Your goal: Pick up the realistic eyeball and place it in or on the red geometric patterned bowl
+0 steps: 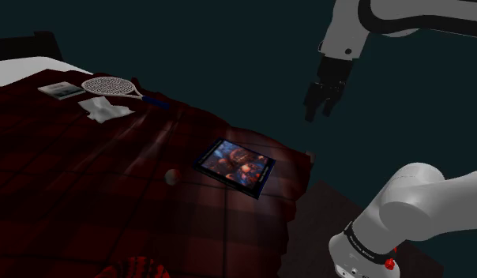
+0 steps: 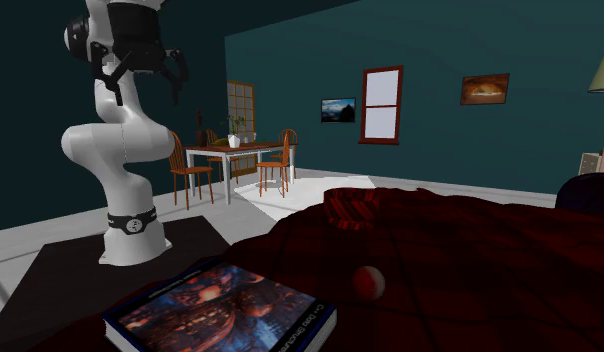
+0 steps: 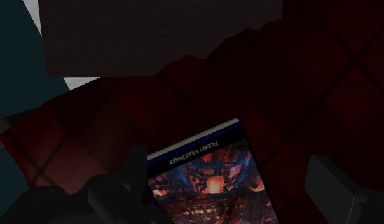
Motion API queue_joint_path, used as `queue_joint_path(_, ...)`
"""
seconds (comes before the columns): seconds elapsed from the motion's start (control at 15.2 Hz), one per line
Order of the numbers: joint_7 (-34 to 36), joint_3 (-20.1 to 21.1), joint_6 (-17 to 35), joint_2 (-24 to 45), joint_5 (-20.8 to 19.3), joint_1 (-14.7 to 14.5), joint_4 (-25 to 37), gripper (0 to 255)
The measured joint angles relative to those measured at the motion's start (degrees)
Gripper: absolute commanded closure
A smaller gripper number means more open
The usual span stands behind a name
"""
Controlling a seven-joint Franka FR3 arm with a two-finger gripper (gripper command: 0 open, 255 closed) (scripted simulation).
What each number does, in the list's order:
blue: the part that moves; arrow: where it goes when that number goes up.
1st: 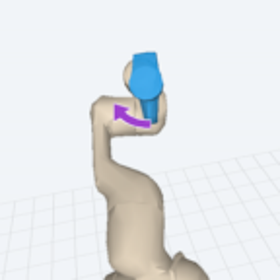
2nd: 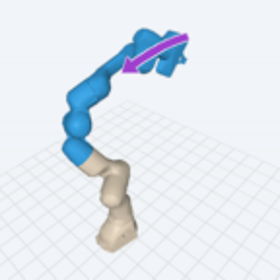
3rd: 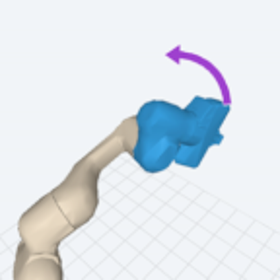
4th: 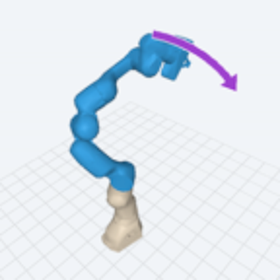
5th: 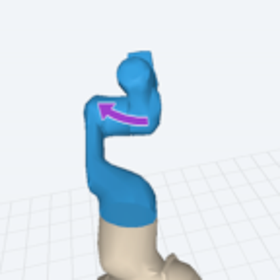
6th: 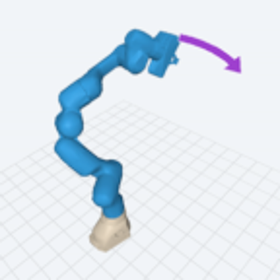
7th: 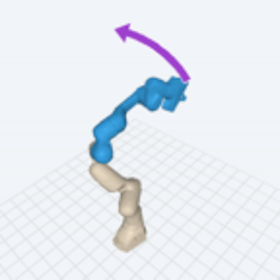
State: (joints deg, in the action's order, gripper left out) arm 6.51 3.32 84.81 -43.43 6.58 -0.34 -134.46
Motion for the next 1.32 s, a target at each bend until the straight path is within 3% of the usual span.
queue_joint_path(0.46, 2.9, 3.7, 7.3, 6.2, 2.6, -1.2, -0.9, 0)
queue_joint_path(0.86, 6.0, 7.9, 17.5, 16.6, 4.7, -2.4, -0.3, 0)
queue_joint_path(1.32, 10.3, 12.3, 27.1, 31.2, 4.6, -3.3, 5.2, 0)
